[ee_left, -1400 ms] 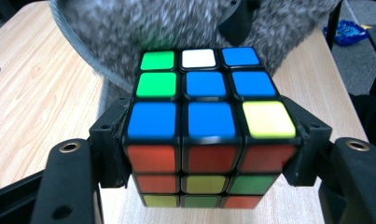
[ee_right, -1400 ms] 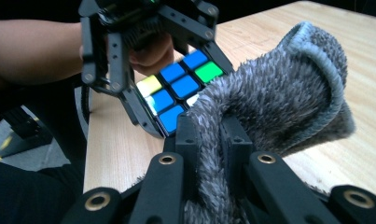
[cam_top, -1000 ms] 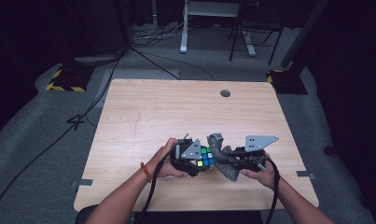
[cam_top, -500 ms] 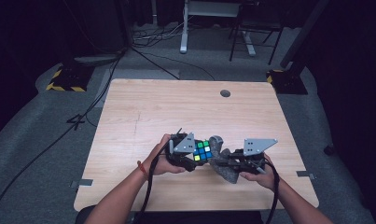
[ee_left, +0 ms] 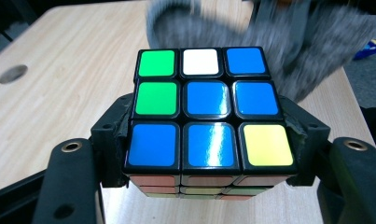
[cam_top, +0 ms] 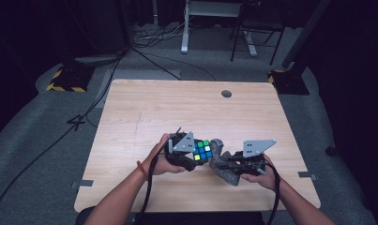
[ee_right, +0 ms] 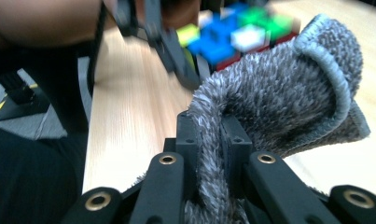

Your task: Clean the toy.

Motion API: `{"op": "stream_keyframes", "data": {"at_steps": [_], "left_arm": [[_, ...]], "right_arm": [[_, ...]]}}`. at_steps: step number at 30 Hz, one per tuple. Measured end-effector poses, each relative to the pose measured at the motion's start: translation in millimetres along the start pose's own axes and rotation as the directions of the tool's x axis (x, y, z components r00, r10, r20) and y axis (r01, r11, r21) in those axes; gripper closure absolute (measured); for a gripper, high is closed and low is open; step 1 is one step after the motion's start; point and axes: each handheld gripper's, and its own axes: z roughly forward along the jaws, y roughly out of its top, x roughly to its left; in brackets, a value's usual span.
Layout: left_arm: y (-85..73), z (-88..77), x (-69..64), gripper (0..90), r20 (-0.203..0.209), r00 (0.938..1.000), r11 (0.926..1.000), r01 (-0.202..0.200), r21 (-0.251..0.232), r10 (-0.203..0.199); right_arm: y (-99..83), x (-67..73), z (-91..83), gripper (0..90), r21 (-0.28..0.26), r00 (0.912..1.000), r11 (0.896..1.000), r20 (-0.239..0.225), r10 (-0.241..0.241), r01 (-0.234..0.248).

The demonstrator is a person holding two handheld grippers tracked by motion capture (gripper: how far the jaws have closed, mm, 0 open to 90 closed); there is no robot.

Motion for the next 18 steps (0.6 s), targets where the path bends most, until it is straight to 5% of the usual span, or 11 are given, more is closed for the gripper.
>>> {"op": "stream_keyframes", "data": {"at_steps": [4,7,13,18], "left_arm": [[4.1,5.8,-10.2,33.3,0.024,0.9992,0.9994,-0.033,0.014,0.032],[5.0,2.5,-9.7,33.3,0.040,0.9990,0.9997,-0.019,-0.018,0.020],[6.5,-8.1,-4.6,33.4,0.008,0.9999,0.9988,-0.009,-0.047,0.010],[2.7,-7.2,-0.3,33.4,-0.014,0.9999,0.9997,-0.002,-0.025,0.002]], "right_arm": [[5.6,-7.4,-2.9,81.3,-0.032,0.9986,0.999,0.050,0.018,-0.016],[-0.1,-12.7,2.2,81.3,0.006,0.9973,0.999,0.063,0.036,-0.036],[-13.7,-13.2,13.4,81.3,0.087,0.9982,0.995,0.028,0.052,-0.054],[-7.6,-4.7,8.8,81.2,0.051,0.9999,0.999,-0.002,0.016,-0.016]]}}
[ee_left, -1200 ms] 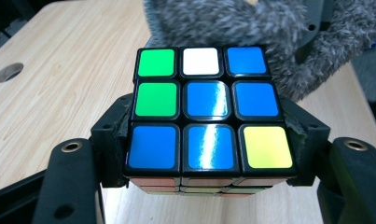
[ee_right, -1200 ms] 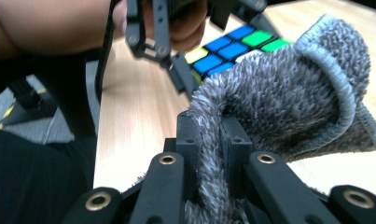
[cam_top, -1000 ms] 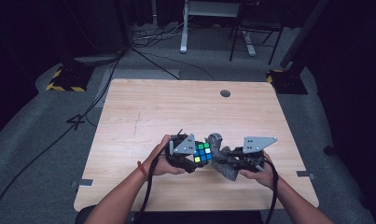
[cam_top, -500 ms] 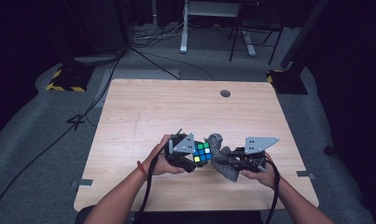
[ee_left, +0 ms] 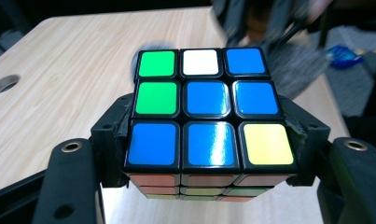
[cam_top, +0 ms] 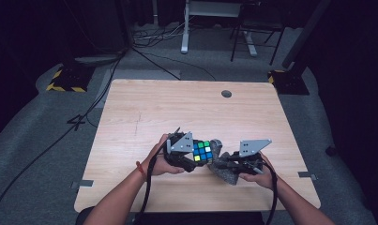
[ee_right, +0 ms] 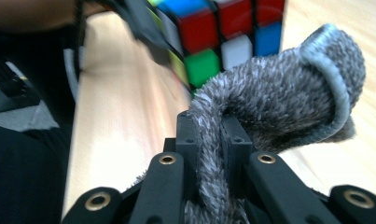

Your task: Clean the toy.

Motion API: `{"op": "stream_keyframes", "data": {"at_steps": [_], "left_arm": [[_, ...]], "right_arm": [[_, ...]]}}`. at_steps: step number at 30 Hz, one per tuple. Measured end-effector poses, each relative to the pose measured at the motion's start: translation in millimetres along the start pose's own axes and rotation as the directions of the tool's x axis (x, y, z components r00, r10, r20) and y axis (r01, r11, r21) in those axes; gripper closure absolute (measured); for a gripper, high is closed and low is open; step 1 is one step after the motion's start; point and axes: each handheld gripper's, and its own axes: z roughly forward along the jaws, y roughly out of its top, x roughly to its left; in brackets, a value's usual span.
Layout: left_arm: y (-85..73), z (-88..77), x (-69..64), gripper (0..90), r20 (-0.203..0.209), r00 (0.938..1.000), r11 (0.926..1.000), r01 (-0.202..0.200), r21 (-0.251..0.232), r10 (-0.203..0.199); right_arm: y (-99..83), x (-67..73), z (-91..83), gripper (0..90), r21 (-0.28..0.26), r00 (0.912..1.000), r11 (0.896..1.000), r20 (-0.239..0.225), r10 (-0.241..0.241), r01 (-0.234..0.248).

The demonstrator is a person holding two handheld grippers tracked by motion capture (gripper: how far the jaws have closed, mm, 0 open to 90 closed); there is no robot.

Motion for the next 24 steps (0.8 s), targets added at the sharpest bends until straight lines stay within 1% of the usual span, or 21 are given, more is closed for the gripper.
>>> {"op": "stream_keyframes", "data": {"at_steps": [1,3,6,8,9,11,12,15,16,19,20,22,24], "left_arm": [[-1.1,1.7,0.3,33.4,0.000,1.0000,1.0000,0.005,0.007,-0.005],[-2.8,6.0,0.2,33.4,0.009,1.0000,0.9996,0.000,0.029,0.000],[-3.5,9.9,-2.5,33.4,0.025,0.9997,0.9991,-0.003,0.043,0.002],[-3.1,12.0,-5.9,33.4,0.040,0.9992,0.9988,-0.010,0.048,0.008],[-2.6,13.2,-7.9,33.4,0.045,0.9989,0.9987,-0.016,0.049,0.013],[-0.7,15.3,-12.4,33.4,0.044,0.9987,0.9982,-0.029,0.053,0.027],[0.3,15.8,-13.8,33.4,0.043,0.9986,0.9980,-0.035,0.052,0.033],[0.6,14.6,-13.8,33.4,0.052,0.9983,0.9986,-0.029,0.043,0.027],[0.9,13.8,-13.3,33.3,0.055,0.9980,0.9986,-0.033,0.041,0.031],[2.1,9.7,-12.5,33.3,0.056,0.9981,0.9995,-0.024,0.019,0.023],[2.9,8.2,-12.0,33.4,0.049,0.9984,0.9995,-0.029,0.016,0.028],[3.3,5.1,-10.0,33.3,0.055,0.9984,0.9999,-0.013,-0.004,0.013],[3.5,2.8,-8.2,33.3,0.030,0.9994,0.9998,-0.019,-0.001,0.019]], "right_arm": [[2.2,1.9,-2.4,81.2,-0.013,1.0000,1.000,-0.002,-0.004,0.004],[6.8,5.5,-6.5,81.2,-0.037,0.9997,0.999,-0.002,-0.023,0.023],[11.2,6.7,-10.2,81.2,-0.056,0.9991,0.998,0.017,-0.038,0.038],[12.2,4.8,-12.6,81.2,-0.083,0.9995,0.996,0.024,-0.022,0.024],[13.3,4.1,-13.3,81.2,-0.082,0.9993,0.996,0.031,-0.022,0.025],[14.6,3.0,-13.6,81.2,-0.075,0.9977,0.997,0.061,-0.030,0.034],[14.5,1.6,-13.5,81.3,-0.071,0.9975,0.997,0.065,-0.027,0.031],[12.1,-2.2,-11.7,81.3,-0.061,0.9973,0.998,0.072,-0.014,0.018],[11.0,-2.9,-10.1,81.3,-0.054,0.9973,0.998,0.073,-0.008,0.012],[7.6,-4.9,-5.3,81.3,-0.021,0.9974,1.000,0.071,-0.002,0.004],[6.0,-5.5,-3.6,81.3,-0.016,0.9977,1.000,0.068,0.004,-0.003],[3.1,-5.5,-0.6,81.3,0.000,0.9981,1.000,0.061,0.009,-0.009],[0.7,-4.2,2.2,81.3,0.017,0.9987,1.000,0.050,0.006,-0.007]]}}
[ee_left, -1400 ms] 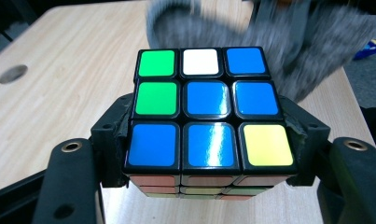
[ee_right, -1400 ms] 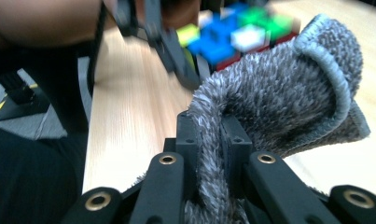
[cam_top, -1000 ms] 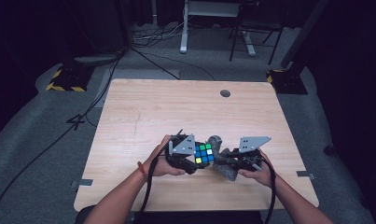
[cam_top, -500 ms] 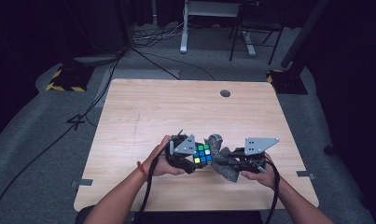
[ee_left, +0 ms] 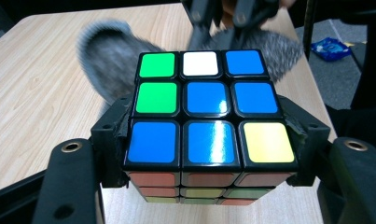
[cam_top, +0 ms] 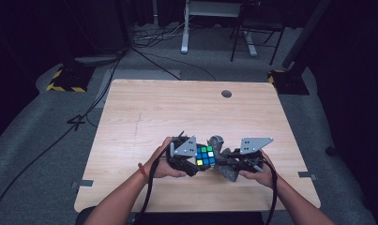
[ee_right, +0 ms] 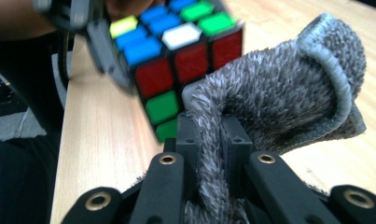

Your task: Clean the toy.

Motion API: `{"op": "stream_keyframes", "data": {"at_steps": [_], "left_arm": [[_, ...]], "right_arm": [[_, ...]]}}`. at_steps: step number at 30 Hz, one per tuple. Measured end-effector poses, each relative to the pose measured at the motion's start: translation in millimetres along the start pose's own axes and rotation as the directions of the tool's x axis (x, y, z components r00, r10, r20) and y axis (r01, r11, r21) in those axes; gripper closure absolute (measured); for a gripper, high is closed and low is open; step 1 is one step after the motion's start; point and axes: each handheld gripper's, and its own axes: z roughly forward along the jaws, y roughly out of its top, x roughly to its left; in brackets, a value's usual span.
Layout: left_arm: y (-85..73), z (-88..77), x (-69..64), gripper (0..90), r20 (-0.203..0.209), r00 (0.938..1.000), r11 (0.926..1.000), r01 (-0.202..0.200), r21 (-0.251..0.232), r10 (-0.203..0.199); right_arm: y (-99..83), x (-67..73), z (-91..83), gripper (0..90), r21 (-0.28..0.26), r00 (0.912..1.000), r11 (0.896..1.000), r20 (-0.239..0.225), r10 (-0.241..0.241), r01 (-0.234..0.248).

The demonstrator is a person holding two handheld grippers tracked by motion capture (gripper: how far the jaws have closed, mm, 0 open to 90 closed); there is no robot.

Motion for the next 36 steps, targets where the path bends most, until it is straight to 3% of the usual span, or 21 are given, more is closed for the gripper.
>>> {"op": "stream_keyframes", "data": {"at_steps": [2,4,6,10,14,16,18,21,28,32,36], "left_arm": [[-1.6,-2.8,3.2,33.4,-0.005,0.9999,0.9999,0.013,-0.008,-0.013],[-3.5,-4.2,5.4,33.4,-0.033,0.9993,0.9998,0.019,0.003,-0.019],[-6.5,-4.7,8.4,33.4,-0.033,0.9988,0.9993,0.036,0.004,-0.036],[-9.6,0.2,7.0,33.3,-0.031,0.9987,0.9989,0.041,0.025,-0.040],[-10.9,3.3,4.1,33.4,0.001,0.9991,0.9988,0.042,0.025,-0.043],[-8.5,6.4,-0.6,33.3,0.027,0.9994,0.9994,0.023,0.027,-0.024],[-5.6,8.4,-3.8,33.3,0.027,0.9995,0.9995,0.014,0.029,-0.015],[-3.5,4.6,-2.7,33.3,0.052,0.9982,0.9994,0.031,-0.013,-0.030],[-0.2,-7.0,0.5,33.3,0.003,0.9992,0.9983,0.040,-0.043,-0.040],[-3.3,-4.8,2.8,33.3,-0.007,0.9992,0.9991,0.039,-0.019,-0.039],[-8.0,0.4,4.8,33.3,-0.007,0.9992,0.9990,0.039,0.020,-0.039]], "right_arm": [[-1.5,2.4,2.0,81.3,0.012,0.9999,1.000,-0.014,-0.004,0.005],[-1.0,5.8,1.0,81.3,0.004,0.9993,1.000,-0.035,-0.016,0.016],[1.0,9.4,-1.8,81.2,-0.020,0.9977,0.999,-0.061,-0.029,0.027],[8.2,12.2,-5.6,81.0,-0.058,0.9975,0.997,-0.053,-0.046,0.043],[12.1,10.2,-8.9,81.1,-0.082,0.9985,0.996,-0.024,-0.049,0.047],[12.7,8.5,-9.7,81.2,-0.079,0.9990,0.996,0.007,-0.044,0.044],[12.0,5.8,-9.6,81.2,-0.060,0.9990,0.997,0.021,-0.038,0.040],[8.5,3.1,-9.6,81.3,-0.046,0.9996,0.999,0.017,-0.022,0.023],[-0.3,5.4,2.6,81.2,0.024,0.9996,0.999,-0.010,-0.026,0.026],[-1.0,10.4,5.0,81.2,0.043,0.9989,0.998,-0.018,-0.043,0.044],[3.1,12.3,-2.5,81.2,-0.008,0.9983,0.999,-0.032,-0.049,0.049]]}}
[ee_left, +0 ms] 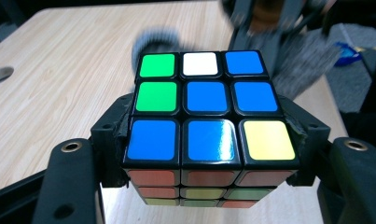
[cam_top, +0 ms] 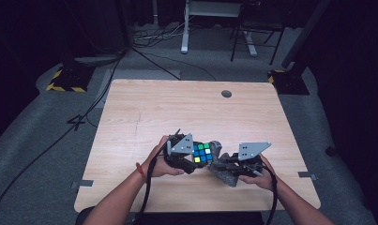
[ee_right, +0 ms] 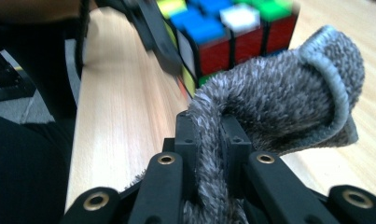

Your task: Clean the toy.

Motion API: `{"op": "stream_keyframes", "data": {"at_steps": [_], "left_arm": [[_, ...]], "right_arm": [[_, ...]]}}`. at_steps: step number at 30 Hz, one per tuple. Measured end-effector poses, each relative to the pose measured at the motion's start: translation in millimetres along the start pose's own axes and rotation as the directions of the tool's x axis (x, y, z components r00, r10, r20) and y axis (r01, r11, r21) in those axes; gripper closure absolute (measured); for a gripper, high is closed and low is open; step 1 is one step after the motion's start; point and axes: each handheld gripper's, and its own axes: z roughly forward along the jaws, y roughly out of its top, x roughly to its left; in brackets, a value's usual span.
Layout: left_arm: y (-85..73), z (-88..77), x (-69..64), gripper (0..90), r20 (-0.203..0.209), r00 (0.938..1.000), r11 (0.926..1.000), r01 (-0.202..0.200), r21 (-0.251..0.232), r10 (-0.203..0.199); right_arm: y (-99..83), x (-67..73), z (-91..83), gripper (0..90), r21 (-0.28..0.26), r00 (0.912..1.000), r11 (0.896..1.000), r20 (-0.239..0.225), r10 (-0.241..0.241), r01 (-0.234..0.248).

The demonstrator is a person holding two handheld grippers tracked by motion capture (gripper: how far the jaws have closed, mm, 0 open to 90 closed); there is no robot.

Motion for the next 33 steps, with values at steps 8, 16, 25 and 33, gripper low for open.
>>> {"op": "stream_keyframes", "data": {"at_steps": [8,16,25,33], "left_arm": [[3.0,7.2,-10.6,33.3,0.037,0.9984,0.9987,-0.043,0.027,0.042],[9.5,-2.5,-9.8,33.3,0.014,0.9996,0.9990,-0.026,-0.036,0.026],[-5.7,-14.1,10.6,33.3,-0.092,0.9956,0.9998,0.018,-0.004,-0.019],[-36.4,-24.6,21.0,33.3,-0.137,0.9883,0.9918,0.080,0.099,-0.066]], "right_arm": [[10.8,-1.7,-9.3,81.3,-0.059,0.9973,0.998,0.074,-0.002,0.006],[5.9,-4.3,-3.5,81.3,0.019,0.9969,1.000,0.079,-0.008,0.007],[-8.4,-24.6,-5.9,80.7,0.104,0.9893,0.994,0.146,-0.003,-0.012],[-25.5,-39.8,-19.2,80.5,0.140,0.9796,0.988,0.198,0.037,-0.066]]}}
